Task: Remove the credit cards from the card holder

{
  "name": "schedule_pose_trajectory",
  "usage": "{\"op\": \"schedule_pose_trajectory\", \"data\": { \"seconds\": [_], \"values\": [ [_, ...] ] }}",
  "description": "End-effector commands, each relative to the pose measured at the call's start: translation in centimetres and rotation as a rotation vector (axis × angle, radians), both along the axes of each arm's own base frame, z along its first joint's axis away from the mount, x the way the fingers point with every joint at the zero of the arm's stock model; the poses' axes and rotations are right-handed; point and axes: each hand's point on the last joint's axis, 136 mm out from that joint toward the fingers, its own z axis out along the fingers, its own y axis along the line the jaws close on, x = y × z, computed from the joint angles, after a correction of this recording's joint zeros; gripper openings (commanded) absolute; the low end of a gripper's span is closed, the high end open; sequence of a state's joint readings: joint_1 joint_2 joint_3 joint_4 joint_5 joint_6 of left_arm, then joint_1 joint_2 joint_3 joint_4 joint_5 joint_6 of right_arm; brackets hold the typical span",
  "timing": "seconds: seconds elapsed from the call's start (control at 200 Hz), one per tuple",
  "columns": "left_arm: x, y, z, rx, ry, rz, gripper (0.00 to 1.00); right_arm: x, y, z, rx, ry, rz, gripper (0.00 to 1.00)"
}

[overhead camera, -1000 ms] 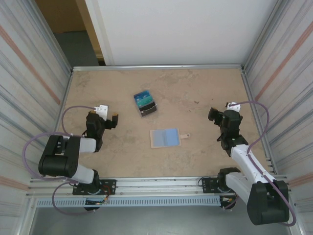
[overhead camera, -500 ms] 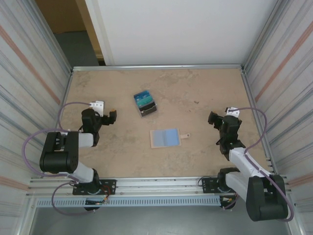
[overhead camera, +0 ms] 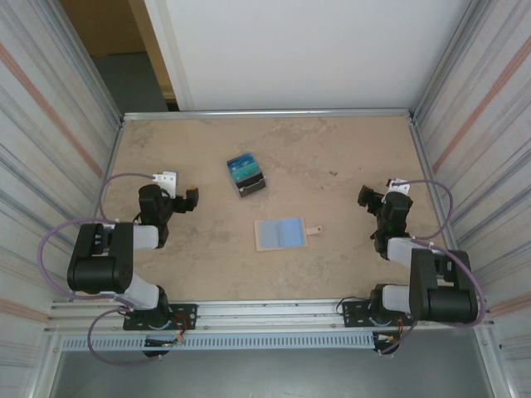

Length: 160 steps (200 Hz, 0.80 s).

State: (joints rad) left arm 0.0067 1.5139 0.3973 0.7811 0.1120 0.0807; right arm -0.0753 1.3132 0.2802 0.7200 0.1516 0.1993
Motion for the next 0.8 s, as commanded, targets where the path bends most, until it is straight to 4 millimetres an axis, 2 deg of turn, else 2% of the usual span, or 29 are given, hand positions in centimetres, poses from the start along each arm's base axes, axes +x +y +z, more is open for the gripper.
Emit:
{"op": "schedule_pose_trajectory", "data": {
  "seconds": [0.0,0.241,0.291,0.326,0.406,0.797],
  "values": [
    [0.5,-0.2,0.8,-0.01,-0.023,-0.009,0.99,1.8,0.5,1.4,0.017,-0.075,0.067,0.99],
    [0.5,-0.1,0.9,-0.01,-0.024,-0.007,0.99,2.5,2.2,0.1,0.024,-0.066,0.183,0.98],
    [0.5,-0.1,0.8,-0.01,-0.023,-0.008,0.99,3.0,2.8,-0.8,0.027,-0.051,0.225,0.98],
    [0.5,-0.1,0.8,-0.009,-0.023,-0.007,0.99,3.8,3.3,-0.6,0.03,-0.069,0.262,0.98],
    [0.5,-0.1,0.9,-0.01,-0.024,-0.007,0.99,4.1,4.3,-1.2,0.017,0.007,0.311,0.98],
    [0.5,-0.1,0.8,-0.009,-0.022,-0.007,0.99,4.3,3.9,-1.3,-0.017,0.024,0.256,0.98]
  ]
}}
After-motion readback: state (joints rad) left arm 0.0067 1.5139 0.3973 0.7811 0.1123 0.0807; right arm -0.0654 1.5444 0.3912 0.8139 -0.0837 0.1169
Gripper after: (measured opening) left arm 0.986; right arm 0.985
